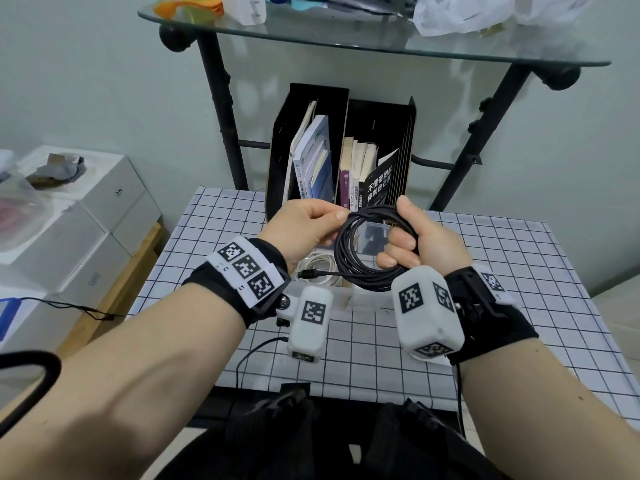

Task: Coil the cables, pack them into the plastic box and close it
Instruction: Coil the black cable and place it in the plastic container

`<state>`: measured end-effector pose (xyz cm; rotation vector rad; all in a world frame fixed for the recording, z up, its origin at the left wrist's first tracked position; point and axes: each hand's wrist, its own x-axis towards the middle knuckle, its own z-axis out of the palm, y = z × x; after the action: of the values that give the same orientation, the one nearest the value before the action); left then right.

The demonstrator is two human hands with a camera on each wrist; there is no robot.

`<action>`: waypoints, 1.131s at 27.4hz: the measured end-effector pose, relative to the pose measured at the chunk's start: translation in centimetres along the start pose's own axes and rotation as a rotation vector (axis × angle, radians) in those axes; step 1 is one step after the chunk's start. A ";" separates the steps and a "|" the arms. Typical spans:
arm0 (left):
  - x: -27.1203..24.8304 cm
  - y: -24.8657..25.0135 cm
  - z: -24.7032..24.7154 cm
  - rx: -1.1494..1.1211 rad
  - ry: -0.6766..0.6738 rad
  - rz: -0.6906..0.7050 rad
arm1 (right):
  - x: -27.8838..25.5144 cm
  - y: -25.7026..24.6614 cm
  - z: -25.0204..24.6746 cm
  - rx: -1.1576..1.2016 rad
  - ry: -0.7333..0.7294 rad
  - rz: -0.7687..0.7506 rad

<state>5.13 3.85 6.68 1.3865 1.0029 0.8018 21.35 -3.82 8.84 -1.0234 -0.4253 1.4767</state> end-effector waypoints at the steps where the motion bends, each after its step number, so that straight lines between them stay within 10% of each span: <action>1: -0.2 0.4 0.2 -0.016 -0.026 -0.011 | 0.1 0.0 0.0 0.004 0.001 -0.004; 14: 0.5 1.6 -1.7 0.157 -0.184 -0.118 | 1.8 0.8 0.8 -0.137 0.100 -0.017; 23: 3.6 -3.8 -2.9 -0.100 0.319 -0.318 | 4.6 2.2 -1.0 -0.175 0.229 0.104; 31: 5.7 -7.3 -1.8 -0.050 0.416 -0.385 | 6.3 4.4 -0.9 -0.057 0.239 0.226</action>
<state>4.94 9.39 -1.01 0.9542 1.5066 0.8302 20.17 0.86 2.81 -1.3103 -0.1857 1.5242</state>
